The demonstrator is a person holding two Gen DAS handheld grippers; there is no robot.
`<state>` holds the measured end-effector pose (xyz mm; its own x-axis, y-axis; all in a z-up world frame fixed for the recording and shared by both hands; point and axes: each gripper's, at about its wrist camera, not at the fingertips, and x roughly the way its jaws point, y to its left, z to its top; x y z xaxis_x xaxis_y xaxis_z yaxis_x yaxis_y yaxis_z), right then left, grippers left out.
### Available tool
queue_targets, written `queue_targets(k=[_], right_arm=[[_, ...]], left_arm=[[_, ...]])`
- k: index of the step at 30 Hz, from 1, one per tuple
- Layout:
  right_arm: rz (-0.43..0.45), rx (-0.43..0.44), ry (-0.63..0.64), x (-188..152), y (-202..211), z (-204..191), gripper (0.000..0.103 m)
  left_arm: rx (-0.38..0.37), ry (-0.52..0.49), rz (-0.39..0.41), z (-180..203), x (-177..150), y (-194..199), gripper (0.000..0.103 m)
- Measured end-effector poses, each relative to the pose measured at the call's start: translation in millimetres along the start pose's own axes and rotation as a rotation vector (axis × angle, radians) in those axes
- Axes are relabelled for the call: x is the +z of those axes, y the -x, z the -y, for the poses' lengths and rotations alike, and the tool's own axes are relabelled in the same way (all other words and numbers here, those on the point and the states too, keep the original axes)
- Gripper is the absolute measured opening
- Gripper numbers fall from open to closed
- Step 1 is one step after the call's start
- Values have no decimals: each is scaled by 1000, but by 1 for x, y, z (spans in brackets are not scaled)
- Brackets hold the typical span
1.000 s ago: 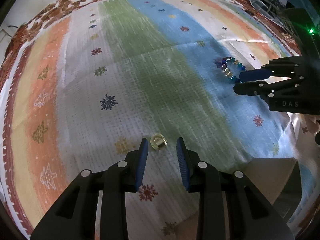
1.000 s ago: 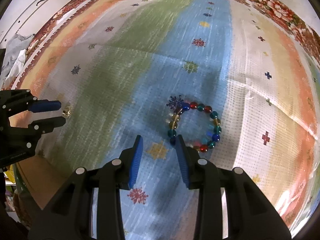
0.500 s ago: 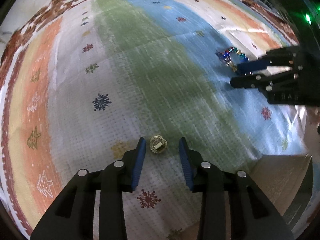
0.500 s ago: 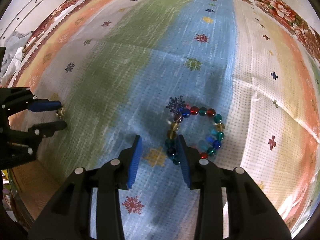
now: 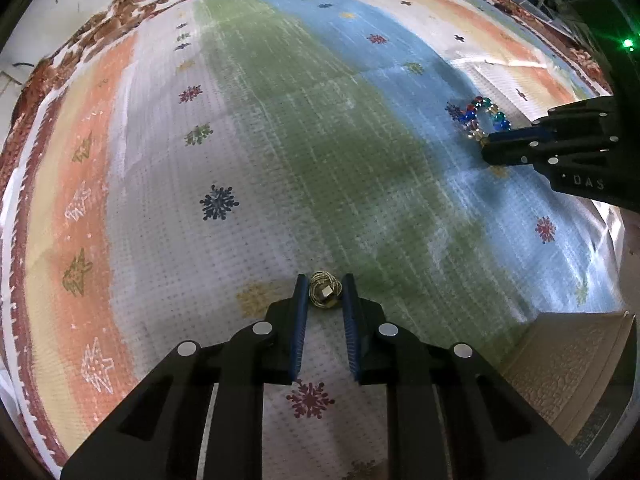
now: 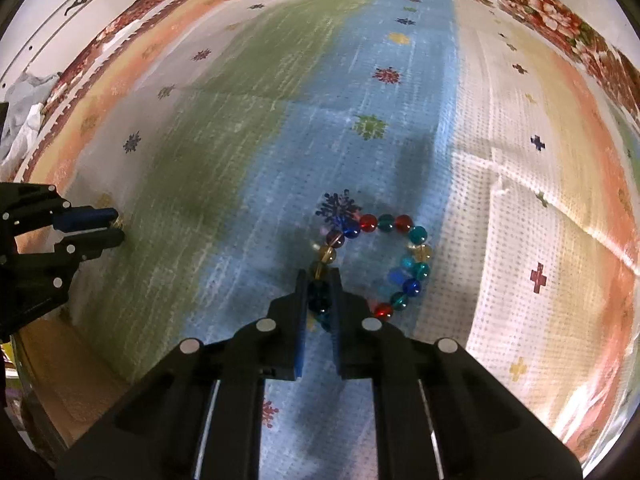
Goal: Organize jewelry
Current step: 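Close left tool on gold ring while right tool grasps multicolour bead bracelet, then carry gold ring in left tool while right tool carries bead bracelet over tin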
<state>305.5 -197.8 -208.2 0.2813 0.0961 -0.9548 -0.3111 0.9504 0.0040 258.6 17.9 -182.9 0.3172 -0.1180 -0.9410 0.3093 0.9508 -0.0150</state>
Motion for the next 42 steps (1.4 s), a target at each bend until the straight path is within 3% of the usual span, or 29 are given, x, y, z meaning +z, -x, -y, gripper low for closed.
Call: queue_targets(k=[15,42], right_arm=[[43,-1,11,-2,30,-14,11],[158,7,55,-44,124,-63,11]], left_arm=[[1,22,37,0,-3,27,16],[20,50,156,26,-37,109,16]])
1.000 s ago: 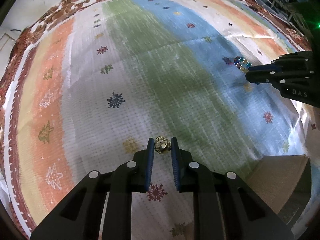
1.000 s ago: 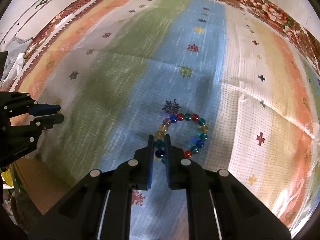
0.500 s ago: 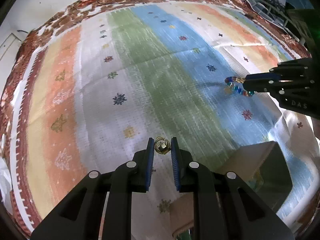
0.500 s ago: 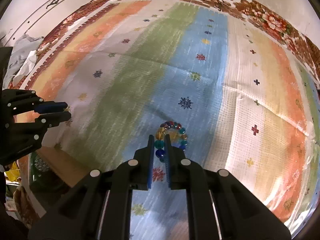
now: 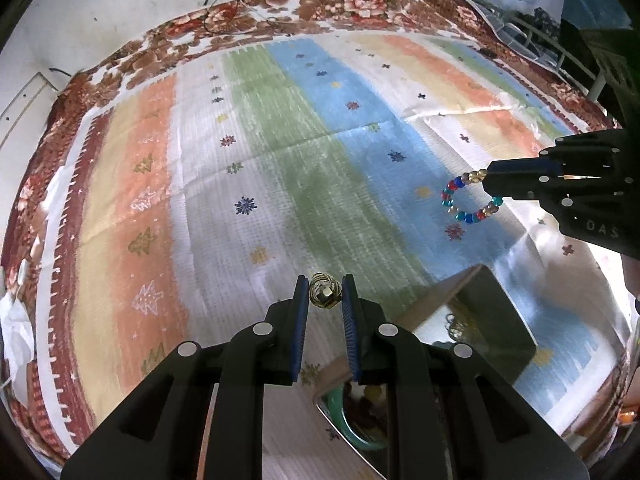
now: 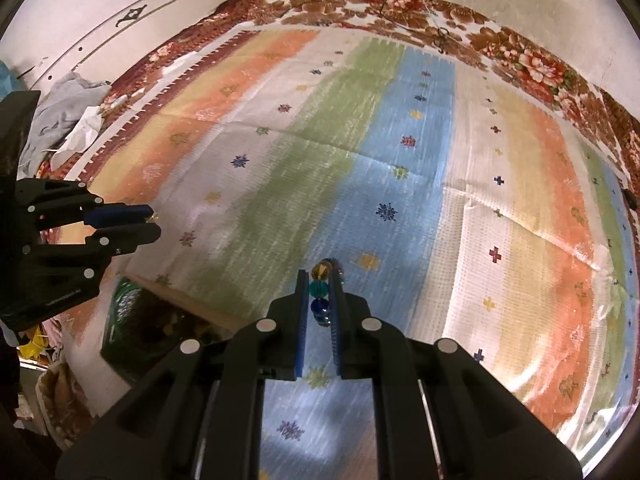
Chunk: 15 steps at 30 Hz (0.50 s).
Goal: Organize jewelry
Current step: 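Carry gold ring in left tool while right tool carries bead bracelet over tin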
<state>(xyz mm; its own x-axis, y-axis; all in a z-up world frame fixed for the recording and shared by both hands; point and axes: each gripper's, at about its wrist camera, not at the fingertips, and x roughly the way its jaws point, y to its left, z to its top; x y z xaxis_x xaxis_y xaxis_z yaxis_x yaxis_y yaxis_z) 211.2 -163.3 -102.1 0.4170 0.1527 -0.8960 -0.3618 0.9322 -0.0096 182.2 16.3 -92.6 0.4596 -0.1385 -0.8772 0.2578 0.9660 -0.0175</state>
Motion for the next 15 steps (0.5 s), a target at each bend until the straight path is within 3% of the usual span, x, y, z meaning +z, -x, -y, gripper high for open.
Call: queue_targets(k=[15], right_arm=[[75,12,69,-12,59,-49,11]], left_arm=[[-14,-9,60,26,-24,41,16]])
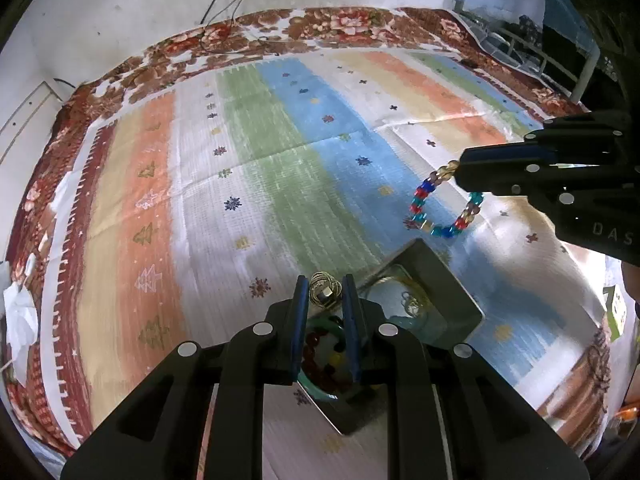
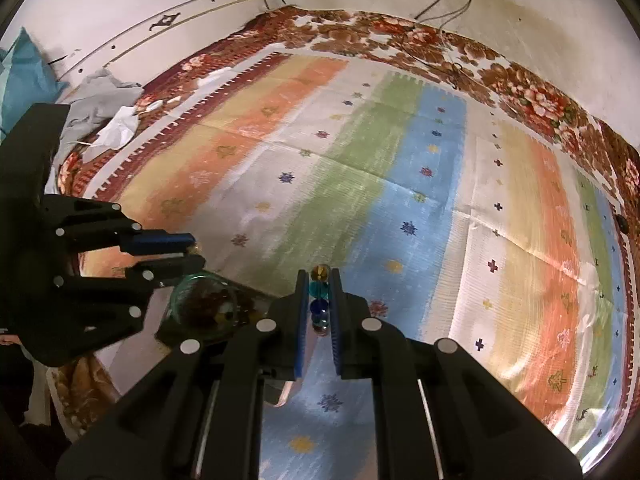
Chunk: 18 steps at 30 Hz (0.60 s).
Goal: Organize jewelry
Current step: 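Carry gold ring in left tool while right tool carries bead bracelet over tin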
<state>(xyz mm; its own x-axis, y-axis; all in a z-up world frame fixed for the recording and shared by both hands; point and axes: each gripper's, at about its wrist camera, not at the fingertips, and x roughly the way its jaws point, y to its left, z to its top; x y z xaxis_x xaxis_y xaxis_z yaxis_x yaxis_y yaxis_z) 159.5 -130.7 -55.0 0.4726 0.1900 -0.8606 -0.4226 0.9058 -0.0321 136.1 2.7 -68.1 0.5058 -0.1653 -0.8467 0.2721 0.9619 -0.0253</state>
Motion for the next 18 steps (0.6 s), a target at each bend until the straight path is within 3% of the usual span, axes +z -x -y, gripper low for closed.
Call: queue_targets(k=[18], right_arm=[[19,26,38,-9,22,-40,11]], left_arm=[[-16,35,40,6,-22,21,16]])
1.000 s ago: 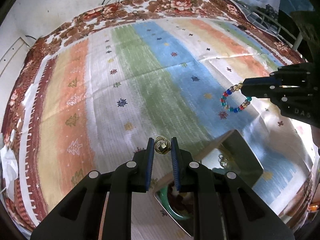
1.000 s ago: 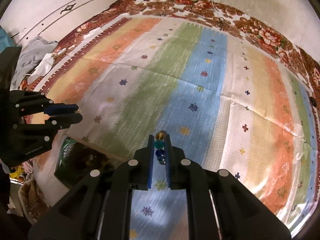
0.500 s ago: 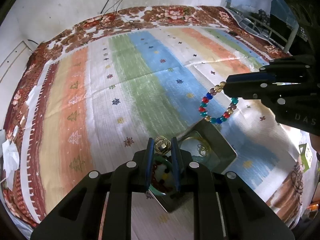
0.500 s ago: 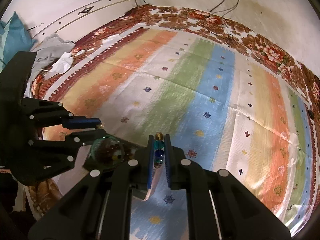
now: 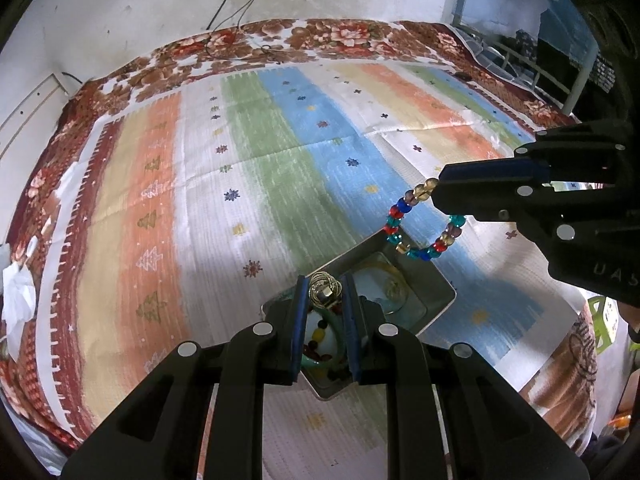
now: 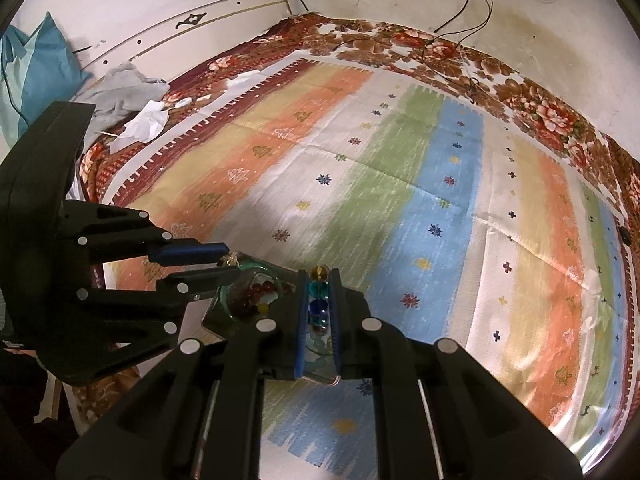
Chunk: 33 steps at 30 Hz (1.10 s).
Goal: Organize jewelry
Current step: 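Carry gold ring in left tool while right tool carries bead bracelet over tin, then open both tools to drop ring and bead bracelet into the tin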
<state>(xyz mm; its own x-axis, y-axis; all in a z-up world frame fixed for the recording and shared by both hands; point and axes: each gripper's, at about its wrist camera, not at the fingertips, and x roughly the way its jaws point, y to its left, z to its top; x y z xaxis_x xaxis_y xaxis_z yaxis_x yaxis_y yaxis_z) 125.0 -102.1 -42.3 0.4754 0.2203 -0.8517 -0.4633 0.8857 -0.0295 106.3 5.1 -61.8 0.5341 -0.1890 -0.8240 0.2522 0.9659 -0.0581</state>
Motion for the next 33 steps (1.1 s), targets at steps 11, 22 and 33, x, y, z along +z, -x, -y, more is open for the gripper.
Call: queue_targets(k=[11,22,33], right_arm=[[-8,2,-8,0,-4,2,11],[-26,20,-20,-3,-12,6,41],[6,-11,-67,-8,-1,19,54]], left_arm=[[-5,-1,3,0,1,0,16],[-8,-5,-11,4,1,-9,48],[26,-9,-4,3,-3,-5,69]])
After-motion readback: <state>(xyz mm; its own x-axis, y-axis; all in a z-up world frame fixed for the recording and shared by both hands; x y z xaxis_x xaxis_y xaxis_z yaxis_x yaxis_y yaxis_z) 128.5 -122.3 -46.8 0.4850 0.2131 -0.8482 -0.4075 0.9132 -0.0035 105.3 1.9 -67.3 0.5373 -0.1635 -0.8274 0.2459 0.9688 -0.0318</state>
